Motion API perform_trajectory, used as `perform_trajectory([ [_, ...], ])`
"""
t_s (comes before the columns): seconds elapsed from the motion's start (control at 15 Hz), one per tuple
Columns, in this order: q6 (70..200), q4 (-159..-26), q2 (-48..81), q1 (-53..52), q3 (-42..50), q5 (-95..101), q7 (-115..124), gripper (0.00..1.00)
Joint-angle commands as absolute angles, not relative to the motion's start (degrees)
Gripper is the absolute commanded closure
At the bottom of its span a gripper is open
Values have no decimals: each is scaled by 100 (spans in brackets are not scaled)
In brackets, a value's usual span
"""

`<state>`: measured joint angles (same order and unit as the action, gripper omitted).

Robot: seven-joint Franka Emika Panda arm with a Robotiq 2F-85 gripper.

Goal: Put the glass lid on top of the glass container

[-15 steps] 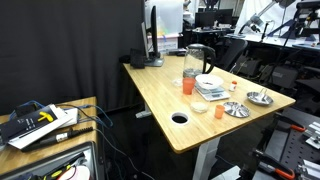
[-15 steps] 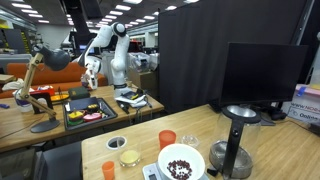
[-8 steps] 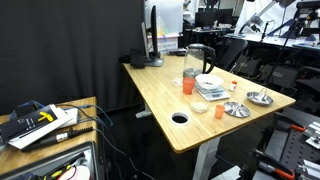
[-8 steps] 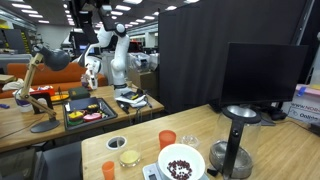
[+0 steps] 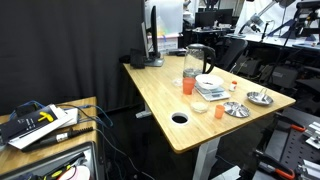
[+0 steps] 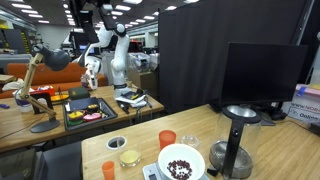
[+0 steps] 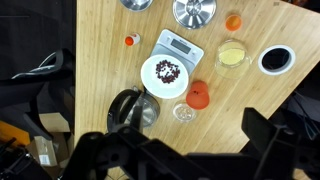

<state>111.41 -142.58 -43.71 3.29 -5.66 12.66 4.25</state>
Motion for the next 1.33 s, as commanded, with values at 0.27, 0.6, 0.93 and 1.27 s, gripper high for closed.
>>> perform_trajectory([
  [0.27,11704,-14144,-3763,87,-491,1210,366,0],
  [0.6,12692,-13661,-2353,-28,-480,1249,182,0],
  [0.93,13125,-13362,-1674,-5,-514,1332,379,0],
  [1.27,13202,-13086,-1314,5,-504,1417,449,0],
])
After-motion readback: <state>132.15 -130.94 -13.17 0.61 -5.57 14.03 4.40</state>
